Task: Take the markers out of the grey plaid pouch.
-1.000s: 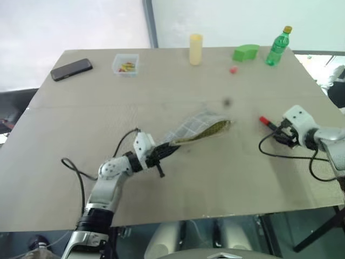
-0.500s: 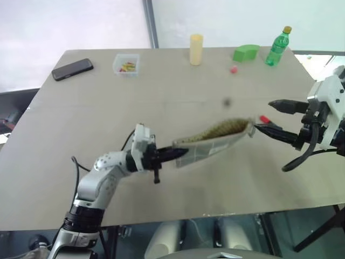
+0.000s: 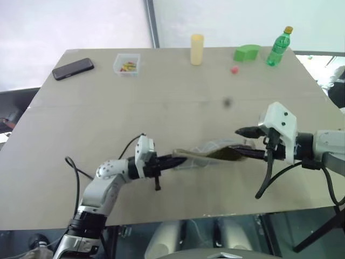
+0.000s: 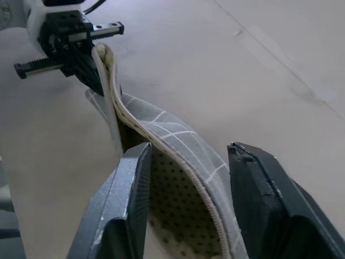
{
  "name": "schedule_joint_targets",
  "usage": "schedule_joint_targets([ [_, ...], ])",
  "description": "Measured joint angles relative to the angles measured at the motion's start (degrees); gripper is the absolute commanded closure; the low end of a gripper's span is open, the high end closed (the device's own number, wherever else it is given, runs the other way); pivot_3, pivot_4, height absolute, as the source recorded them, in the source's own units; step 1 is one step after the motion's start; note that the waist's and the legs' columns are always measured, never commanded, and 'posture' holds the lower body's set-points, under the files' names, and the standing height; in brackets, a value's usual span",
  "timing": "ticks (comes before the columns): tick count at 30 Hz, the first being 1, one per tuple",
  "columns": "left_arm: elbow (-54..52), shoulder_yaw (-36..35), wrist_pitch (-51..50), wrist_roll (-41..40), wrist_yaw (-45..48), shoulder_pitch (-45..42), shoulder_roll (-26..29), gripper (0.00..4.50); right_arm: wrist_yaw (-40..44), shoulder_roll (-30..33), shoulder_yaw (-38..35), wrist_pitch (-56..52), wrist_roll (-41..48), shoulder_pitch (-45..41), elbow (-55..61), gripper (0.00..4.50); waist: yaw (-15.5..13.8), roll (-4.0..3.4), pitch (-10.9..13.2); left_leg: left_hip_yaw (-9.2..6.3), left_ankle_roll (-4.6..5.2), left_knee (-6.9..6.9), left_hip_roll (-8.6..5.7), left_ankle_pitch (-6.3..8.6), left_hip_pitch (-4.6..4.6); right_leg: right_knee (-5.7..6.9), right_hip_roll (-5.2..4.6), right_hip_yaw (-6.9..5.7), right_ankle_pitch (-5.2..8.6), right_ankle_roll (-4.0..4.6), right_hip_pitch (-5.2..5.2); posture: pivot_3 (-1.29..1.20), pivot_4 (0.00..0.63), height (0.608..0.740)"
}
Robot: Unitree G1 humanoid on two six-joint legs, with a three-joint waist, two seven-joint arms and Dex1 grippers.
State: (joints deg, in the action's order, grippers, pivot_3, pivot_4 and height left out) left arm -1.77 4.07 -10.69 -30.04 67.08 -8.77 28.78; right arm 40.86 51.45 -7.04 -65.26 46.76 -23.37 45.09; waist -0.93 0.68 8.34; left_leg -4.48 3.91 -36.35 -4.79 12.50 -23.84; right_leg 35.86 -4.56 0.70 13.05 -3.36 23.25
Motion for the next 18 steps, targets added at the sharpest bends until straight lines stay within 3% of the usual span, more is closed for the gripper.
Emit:
schedule_joint_targets([
  [10, -5.81, -0.64, -3.66, -0.7, -4.07, -0.03, -1.0, 4.5, -1.08, 0.93, 0.48, -1.12, 5.68, 3.42, -0.62, 2.01, -0.03, 0.02, -0.01, 0.0, 0.0, 0.0, 0.0, 0.0, 0.0, 0.0, 0.0, 0.0, 0.0, 0.0, 0.0, 0.0, 0.15, 0.74],
  [13, -7.85, -0.28, -5.45, -1.13, -4.34, -0.65, -0.85, 4.5, -3.31, -2.6, 4.36, -0.52, 3.28, 5.28, -5.14, 2.01, 0.02, 0.03, -0.01, 0.01, 0.0, 0.0, 0.0, 0.0, 0.0, 0.01, 0.01, 0.02, 0.0, 0.0, 0.0, 0.0, 0.15, 0.74],
  [18, -10.17, 0.67, -7.42, -1.2, -3.78, -0.79, 0.05, 4.5, -6.02, -8.0, 3.91, -0.78, 4.25, 5.11, -10.92, 2.01, 0.04, 0.02, -0.01, 0.01, 0.0, 0.0, 0.0, 0.0, 0.0, 0.02, 0.03, 0.01, 0.0, 0.0, 0.01, 0.0, 0.15, 0.74],
])
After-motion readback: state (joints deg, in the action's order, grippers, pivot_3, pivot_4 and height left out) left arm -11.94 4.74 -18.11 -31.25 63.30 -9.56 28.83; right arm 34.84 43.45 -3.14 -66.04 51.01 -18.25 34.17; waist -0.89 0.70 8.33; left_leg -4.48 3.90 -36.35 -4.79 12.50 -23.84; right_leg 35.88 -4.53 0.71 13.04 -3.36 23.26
